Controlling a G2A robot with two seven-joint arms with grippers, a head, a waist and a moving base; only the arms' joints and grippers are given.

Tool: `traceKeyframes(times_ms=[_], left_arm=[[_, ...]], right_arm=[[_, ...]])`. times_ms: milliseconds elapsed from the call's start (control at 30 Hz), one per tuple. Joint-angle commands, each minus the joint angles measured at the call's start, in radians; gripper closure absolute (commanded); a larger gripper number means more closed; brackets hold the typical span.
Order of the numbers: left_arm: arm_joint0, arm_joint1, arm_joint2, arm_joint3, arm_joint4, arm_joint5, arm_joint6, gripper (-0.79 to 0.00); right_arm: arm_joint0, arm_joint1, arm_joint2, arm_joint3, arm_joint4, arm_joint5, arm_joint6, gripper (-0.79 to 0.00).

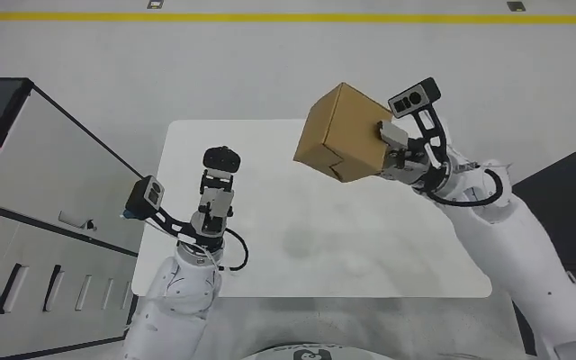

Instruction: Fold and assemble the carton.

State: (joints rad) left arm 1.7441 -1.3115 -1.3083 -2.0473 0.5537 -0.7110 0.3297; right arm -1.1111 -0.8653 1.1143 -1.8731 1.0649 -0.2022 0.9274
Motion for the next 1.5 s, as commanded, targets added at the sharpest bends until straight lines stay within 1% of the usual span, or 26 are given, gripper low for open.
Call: traceKeyframes(times_ms=[0, 167, 233, 300, 533, 767, 967, 1000, 1100, 1167, 1267, 1333, 1400, 1467], left_arm=[[0.0, 0.0, 0.0, 0.0, 0.0, 0.0, 0.0, -0.785], [0.0, 0.0, 0.0, 0.0, 0.0, 0.0, 0.0, -0.785], [0.0, 0.0, 0.0, 0.0, 0.0, 0.0, 0.0, -0.785], [0.0, 0.0, 0.0, 0.0, 0.0, 0.0, 0.0, -0.785], [0.0, 0.0, 0.0, 0.0, 0.0, 0.0, 0.0, -0.785], [0.0, 0.0, 0.0, 0.0, 0.0, 0.0, 0.0, -0.785], [0.0, 0.0, 0.0, 0.0, 0.0, 0.0, 0.0, -0.785], [0.0, 0.0, 0.0, 0.0, 0.0, 0.0, 0.0, -0.785], [0.0, 0.0, 0.0, 0.0, 0.0, 0.0, 0.0, -0.785], [0.0, 0.0, 0.0, 0.0, 0.0, 0.0, 0.0, -0.785], [0.0, 0.0, 0.0, 0.0, 0.0, 0.0, 0.0, -0.785], [0.0, 0.0, 0.0, 0.0, 0.0, 0.0, 0.0, -0.785], [0.0, 0.0, 0.0, 0.0, 0.0, 0.0, 0.0, -0.785], [0.0, 0.0, 0.0, 0.0, 0.0, 0.0, 0.0, -0.785]], right_arm=[[0.002, 0.0, 0.0, 0.001, 0.001, 0.004, 0.009, 0.0], [0.002, 0.0, 0.0, 0.001, 0.001, 0.004, 0.009, 0.0], [-0.008, -0.003, -0.008, -0.013, -0.002, 0.027, -0.002, 0.0], [-0.022, -0.011, -0.018, -0.018, 0.088, 0.046, 0.004, 0.0], [-0.035, -0.029, -0.041, -0.001, 0.213, 0.129, 0.064, 0.0], [-0.038, -0.042, -0.038, 0.007, 0.22, 0.165, 0.093, 0.0], [-0.045, -0.051, -0.028, -0.004, 0.196, 0.17, 0.094, 0.0], [-0.044, -0.052, -0.023, -0.007, 0.179, 0.16, 0.093, 0.0], [-0.034, -0.053, -0.002, -0.02, 0.063, 0.107, 0.093, 0.0], [-0.023, -0.05, 0.015, -0.035, -0.062, 0.072, 0.095, 0.0], [-0.02, -0.05, 0.032, -0.063, -0.175, 0.016, 0.091, 0.0], [-0.024, -0.052, 0.043, -0.079, -0.224, -0.023, 0.081, 0.0], [-0.022, -0.051, 0.059, -0.096, -0.309, -0.071, 0.082, 0.0], [-0.023, -0.051, 0.062, -0.097, -0.319, -0.081, 0.076, 0.0]])
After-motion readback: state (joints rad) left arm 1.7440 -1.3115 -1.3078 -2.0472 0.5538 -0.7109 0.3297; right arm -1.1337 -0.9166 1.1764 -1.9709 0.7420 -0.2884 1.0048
